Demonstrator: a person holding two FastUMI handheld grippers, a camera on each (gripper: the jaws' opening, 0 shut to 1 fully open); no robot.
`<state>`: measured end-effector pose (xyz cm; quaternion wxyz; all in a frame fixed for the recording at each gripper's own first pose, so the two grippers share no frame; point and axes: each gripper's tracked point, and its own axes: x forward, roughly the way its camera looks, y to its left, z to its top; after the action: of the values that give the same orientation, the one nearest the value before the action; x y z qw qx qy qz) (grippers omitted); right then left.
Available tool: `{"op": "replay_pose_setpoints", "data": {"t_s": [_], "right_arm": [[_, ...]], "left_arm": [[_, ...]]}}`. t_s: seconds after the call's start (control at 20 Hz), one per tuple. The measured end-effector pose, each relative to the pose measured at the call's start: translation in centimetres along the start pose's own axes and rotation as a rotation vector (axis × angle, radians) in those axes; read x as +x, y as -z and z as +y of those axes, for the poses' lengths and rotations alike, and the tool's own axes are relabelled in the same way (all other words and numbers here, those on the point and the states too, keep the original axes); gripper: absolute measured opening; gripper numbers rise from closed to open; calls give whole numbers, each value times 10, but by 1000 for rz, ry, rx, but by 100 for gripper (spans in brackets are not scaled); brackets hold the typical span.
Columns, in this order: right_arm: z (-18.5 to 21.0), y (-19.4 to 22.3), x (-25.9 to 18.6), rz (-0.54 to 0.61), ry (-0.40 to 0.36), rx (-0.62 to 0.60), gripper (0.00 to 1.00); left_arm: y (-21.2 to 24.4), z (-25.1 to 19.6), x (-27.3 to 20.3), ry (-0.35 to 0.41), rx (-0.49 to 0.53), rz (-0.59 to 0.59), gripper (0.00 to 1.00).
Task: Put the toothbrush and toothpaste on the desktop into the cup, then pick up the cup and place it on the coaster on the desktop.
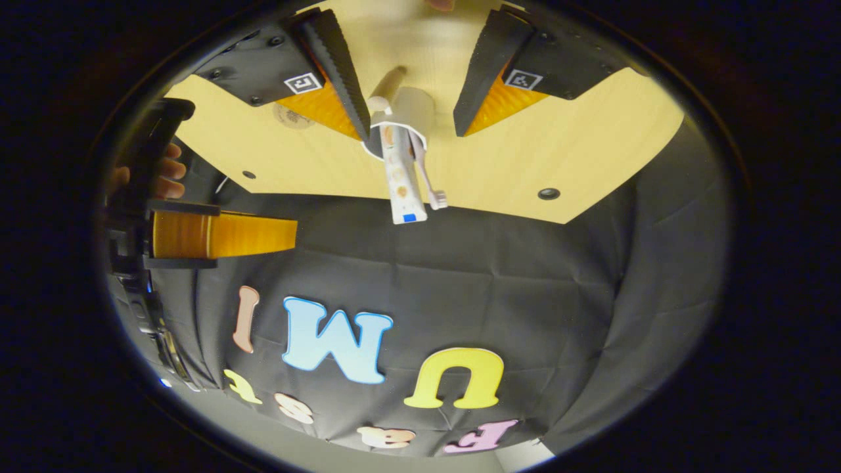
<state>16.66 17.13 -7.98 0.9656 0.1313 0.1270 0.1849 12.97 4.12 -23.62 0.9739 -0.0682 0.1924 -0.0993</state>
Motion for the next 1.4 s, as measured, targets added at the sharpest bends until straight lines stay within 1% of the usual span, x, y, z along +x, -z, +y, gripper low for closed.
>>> {"op": "replay_pose_setpoints", "data": {"t_s": [0.05, 0.25, 0.3, 0.35, 0.4, 0.45, 0.55, 0.65, 0.85, 1.0, 1.2, 1.4], "right_arm": [[-7, 2, -6, 4, 13, 3, 84], [-31, 11, -36, 28, 48, 30, 84], [-38, 14, -42, 34, 56, 39, 80], [-43, 17, -46, 43, 63, 46, 84], [-49, 21, -51, 52, 72, 53, 84], [-54, 25, -54, 62, 79, 62, 84], [-63, 30, -59, 79, 88, 86, 84], [-69, 35, -62, 98, 89, 108, 84], [-85, 43, -66, 128, 98, 117, 84], [-94, 52, -68, 157, 98, 125, 84], [-109, 60, -69, 188, 112, 132, 84], [-123, 66, -68, 205, 128, 147, 85]], "left_arm": [[2, -4, 2, -1, 3, 19, 85], [18, -12, 18, -8, 6, 121, 85], [22, -16, 23, -1, -1, 152, 86], [25, -18, 26, 0, -10, 183, 86], [29, -21, 30, 6, -20, 210, 93], [33, -23, 34, 7, -29, 243, 85], [40, -27, 39, 10, -40, 309, 87], [45, -27, 42, 4, -45, 381, 88], [57, -24, 51, -16, -12, 517, 88], [65, -24, 59, -13, 6, 616, 89], [77, -22, 64, -29, 32, 706, 88], [89, -17, 69, -56, 9, 768, 88]]}}
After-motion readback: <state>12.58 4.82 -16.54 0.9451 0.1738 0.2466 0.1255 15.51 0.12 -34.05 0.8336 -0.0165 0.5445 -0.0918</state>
